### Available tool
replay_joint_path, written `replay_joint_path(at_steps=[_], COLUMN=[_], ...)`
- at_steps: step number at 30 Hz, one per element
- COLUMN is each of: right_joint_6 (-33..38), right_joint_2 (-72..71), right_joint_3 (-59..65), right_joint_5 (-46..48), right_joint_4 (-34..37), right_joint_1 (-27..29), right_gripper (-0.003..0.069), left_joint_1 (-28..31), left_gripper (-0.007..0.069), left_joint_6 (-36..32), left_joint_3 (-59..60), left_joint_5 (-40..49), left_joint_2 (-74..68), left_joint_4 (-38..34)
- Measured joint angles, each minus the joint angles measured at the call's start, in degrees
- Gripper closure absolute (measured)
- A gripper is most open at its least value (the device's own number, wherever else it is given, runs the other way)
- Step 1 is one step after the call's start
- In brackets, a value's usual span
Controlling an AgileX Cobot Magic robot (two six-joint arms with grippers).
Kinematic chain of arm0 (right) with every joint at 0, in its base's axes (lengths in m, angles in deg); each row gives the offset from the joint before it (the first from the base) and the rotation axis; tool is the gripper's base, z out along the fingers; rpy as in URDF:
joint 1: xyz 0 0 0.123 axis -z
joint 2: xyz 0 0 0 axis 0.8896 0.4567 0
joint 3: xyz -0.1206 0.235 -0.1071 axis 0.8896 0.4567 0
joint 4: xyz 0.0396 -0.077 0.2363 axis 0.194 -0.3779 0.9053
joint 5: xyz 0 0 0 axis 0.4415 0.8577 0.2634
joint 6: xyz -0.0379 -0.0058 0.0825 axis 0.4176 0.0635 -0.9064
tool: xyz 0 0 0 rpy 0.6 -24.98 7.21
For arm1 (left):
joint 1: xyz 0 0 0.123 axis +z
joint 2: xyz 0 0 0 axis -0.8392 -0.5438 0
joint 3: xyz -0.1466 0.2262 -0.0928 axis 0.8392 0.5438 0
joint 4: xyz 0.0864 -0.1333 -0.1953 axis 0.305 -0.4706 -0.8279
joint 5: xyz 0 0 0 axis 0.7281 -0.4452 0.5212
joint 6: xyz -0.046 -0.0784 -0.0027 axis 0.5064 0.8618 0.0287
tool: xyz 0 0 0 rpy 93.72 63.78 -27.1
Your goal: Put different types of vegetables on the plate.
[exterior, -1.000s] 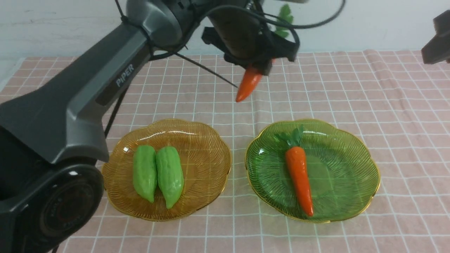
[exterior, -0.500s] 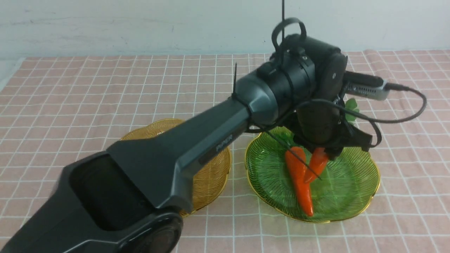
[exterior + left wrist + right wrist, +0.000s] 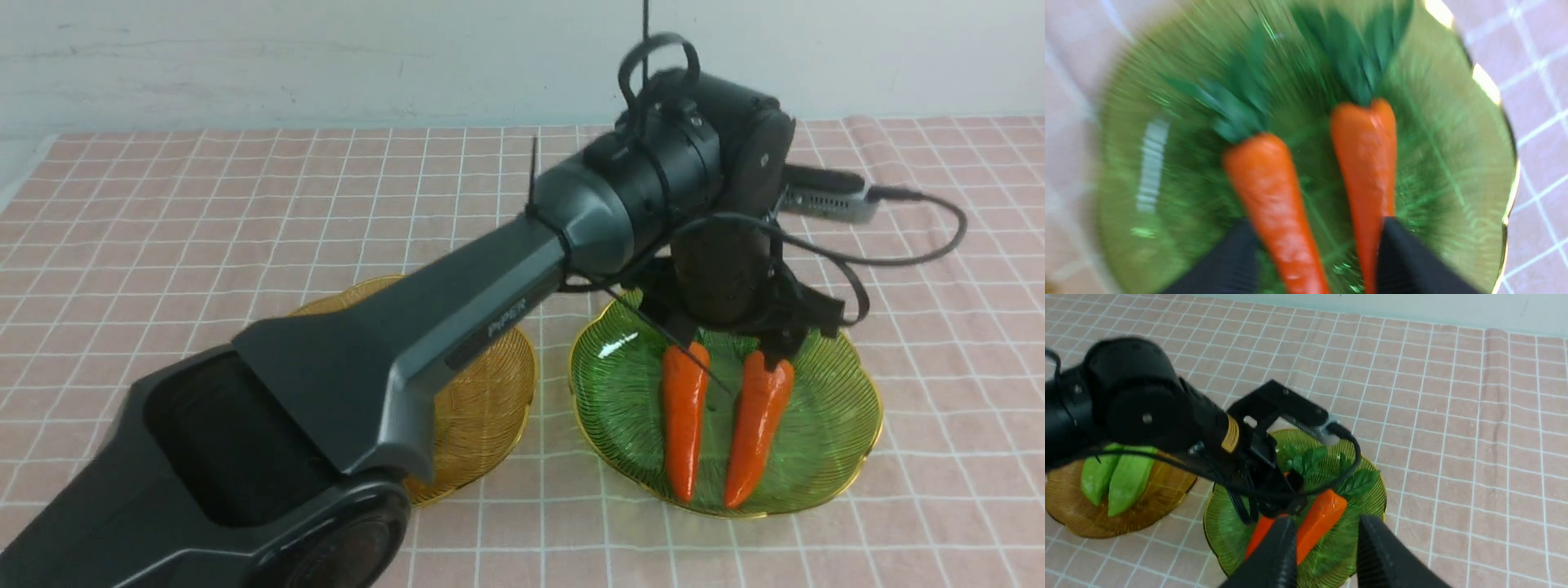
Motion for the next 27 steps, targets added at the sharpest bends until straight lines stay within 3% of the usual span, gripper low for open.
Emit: replay_joint_path(at_steps=[1,4,7,14,19,24,27], right_joint_6=[0.08,-1.17,-3.7,-6.55,-6.55,-6.55,-6.55], right_joint_2=[-5.53,-16.45,-23.62,-36.9,-41.37,-42.65,-42.65], right_joint_3=[5.02,15.01,23.42,38.35,41.45,42.07,42.23], right_joint_5=[-7.59,-21.19,-31.79,-47.62,-51.33,-53.1,-53.04], right_joint_4=[0.13,-0.52,-1.95,-2.47,-2.47,-2.47,-2.47], right_joint_1=[0.02,0.06,0.06,0.12,0.12,0.12,0.12], right_gripper=[0.0557,0.0625,0.0661,0.0674,0.0674,0.0674,0.0674], left_joint_1=[0.62,1.35,1.37,1.37,1.1,1.0,1.0], left_gripper=[0.0355,0.0526,0.0598,0.0628,0.0628,0.0628,0.0628], left_joint_6=[-0.87,-2.55,-3.88,-6.13,-6.71,-7.22,-7.32], left_joint_3=[-0.26,-0.26,-0.26,1.61,8.52,22.39,40.06], left_joint_5=[0.13,0.42,0.54,0.71,0.71,0.89,0.99], left_joint_2=[2.09,5.61,9.29,20.59,31.49,45.18,59.76], left_joint_4=[0.59,1.62,2.42,3.01,3.32,4.29,6.01])
